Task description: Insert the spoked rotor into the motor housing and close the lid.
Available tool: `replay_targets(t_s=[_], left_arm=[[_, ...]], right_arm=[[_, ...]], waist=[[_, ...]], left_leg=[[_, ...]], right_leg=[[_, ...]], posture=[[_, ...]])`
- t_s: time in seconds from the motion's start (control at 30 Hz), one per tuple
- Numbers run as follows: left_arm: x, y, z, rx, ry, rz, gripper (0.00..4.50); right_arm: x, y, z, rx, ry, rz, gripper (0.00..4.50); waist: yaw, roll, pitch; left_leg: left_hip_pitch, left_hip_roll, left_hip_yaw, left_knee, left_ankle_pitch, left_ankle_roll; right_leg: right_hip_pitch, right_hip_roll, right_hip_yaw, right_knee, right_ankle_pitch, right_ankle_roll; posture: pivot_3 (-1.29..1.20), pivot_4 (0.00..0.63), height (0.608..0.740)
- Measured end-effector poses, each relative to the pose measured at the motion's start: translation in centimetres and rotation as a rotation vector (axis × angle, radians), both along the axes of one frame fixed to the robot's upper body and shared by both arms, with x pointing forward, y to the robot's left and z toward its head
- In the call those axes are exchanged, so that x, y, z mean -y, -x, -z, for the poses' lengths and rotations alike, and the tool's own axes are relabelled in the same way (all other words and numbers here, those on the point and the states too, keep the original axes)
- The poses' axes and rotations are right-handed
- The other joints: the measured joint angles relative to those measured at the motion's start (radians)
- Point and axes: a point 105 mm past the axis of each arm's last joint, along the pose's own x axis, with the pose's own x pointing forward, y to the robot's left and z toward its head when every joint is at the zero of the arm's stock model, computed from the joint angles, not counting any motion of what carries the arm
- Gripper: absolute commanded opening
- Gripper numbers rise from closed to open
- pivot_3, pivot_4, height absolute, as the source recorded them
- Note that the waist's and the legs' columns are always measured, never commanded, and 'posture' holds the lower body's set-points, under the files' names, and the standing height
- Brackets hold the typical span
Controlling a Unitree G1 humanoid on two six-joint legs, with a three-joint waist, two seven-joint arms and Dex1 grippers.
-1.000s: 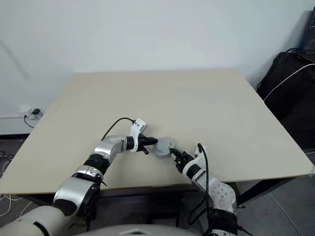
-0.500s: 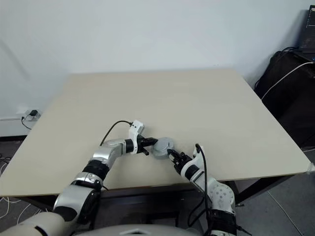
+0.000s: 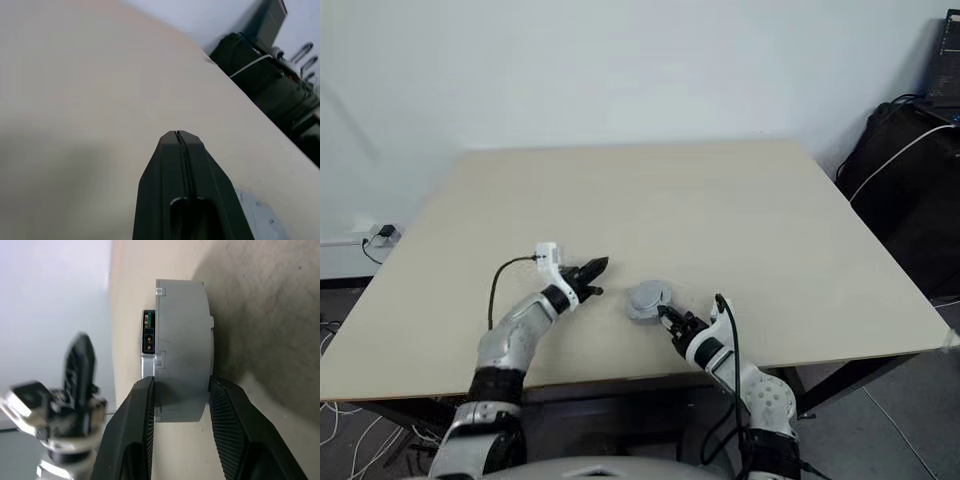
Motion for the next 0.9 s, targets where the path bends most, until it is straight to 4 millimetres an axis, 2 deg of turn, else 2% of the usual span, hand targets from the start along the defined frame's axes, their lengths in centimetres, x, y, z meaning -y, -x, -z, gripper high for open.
replay_targets(t_s=[0.17, 0.3, 0.4, 0.5, 0.7, 0.87, 0.9], left_arm=[[-0.1, 3.0, 0.5, -0.074, 0.170, -0.035, 0.00], [-0.1, 5.1, 0.8, -0.126, 0.321, -0.092, 0.00], [-0.6, 6.3, 0.9, -0.152, 0.371, -0.117, 0.00], [-0.6, 7.4, 0.7, -0.172, 0.436, -0.116, 0.59], [-0.9, 8.4, -0.2, -0.198, 0.638, -0.135, 2.62], [-0.7, 8.6, -0.6, -0.208, 0.721, -0.139, 4.28], [-0.5, 8.6, -0.6, -0.214, 0.724, -0.133, 4.47]], right_arm=[[0.0, 0.5, -0.2, 0.016, -0.059, 0.008, 1.28], [0.1, 0.2, -1.5, 0.083, -0.150, 0.027, 1.28], [0.1, 0.1, -2.1, 0.117, -0.190, 0.033, 1.28], [0.2, -0.1, -2.4, 0.134, -0.212, 0.042, 1.28], [0.0, -0.1, -2.7, 0.141, -0.225, 0.032, 1.28], [-0.3, -0.1, -2.8, 0.142, -0.228, 0.015, 1.28], [-0.4, 0.0, -2.8, 0.142, -0.229, 0.009, 1.28]], waist=[[0.000, 0.001, 0.003], [0.000, 0.001, 0.004], [0.000, 0.001, 0.005], [0.000, 0.002, 0.006], [0.001, 0.003, 0.007], [0.001, 0.003, 0.007], [0.001, 0.003, 0.007]], left_leg=[[-0.001, 0.000, 0.000, 0.001, 0.000, 0.000], [-0.001, 0.001, 0.000, 0.003, 0.000, 0.000], [-0.001, 0.001, 0.000, 0.004, 0.000, 0.000], [-0.001, 0.001, 0.000, 0.004, 0.000, 0.000], [-0.003, 0.001, 0.000, 0.004, 0.000, 0.000], [-0.004, 0.001, 0.000, 0.004, 0.000, 0.000], [-0.004, 0.001, 0.000, 0.004, 0.000, 0.000]], right_leg=[[0.000, 0.000, 0.000, 0.000, -0.001, 0.000], [0.001, 0.000, -0.001, -0.001, -0.003, 0.004], [0.001, 0.000, -0.001, -0.001, -0.004, 0.004], [0.000, 0.000, -0.002, -0.001, -0.004, 0.005], [-0.005, 0.000, -0.001, -0.001, -0.004, 0.005], [-0.006, 0.000, -0.001, -0.001, -0.004, 0.004], [-0.006, 0.000, -0.001, -0.001, -0.004, 0.004]], posture=[[0.00, 0.000, 0.740], [0.00, 0.000, 0.740], [0.00, 0.000, 0.740], [0.00, 0.000, 0.740], [0.00, 0.000, 0.740], [0.00, 0.000, 0.740], [0.00, 0.000, 0.740]])
